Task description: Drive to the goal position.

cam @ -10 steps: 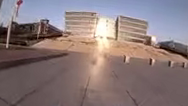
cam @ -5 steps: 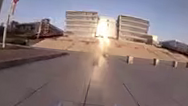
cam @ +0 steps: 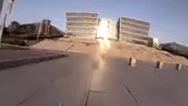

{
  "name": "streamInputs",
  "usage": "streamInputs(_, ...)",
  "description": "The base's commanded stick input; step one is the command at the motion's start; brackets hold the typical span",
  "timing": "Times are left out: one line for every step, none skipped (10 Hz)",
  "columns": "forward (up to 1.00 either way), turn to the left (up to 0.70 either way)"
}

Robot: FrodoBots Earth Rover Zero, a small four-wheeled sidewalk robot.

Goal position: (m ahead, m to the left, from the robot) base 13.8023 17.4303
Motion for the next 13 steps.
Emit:
streamInputs(0.7,-0.14)
streamInputs(0.7,-0.14)
streamInputs(0.7,-0.14)
streamInputs(0.7,-0.1)
streamInputs(0.7,-0.06)
streamInputs(0.7,-0.02)
streamInputs(0.7,0.0)
streamInputs(0.7,0.0)
streamInputs(0.7,0.0)
streamInputs(0.7,0.0)
streamInputs(0.7,0.0)
streamInputs(0.7,0.0)
streamInputs(0.7,0.0)
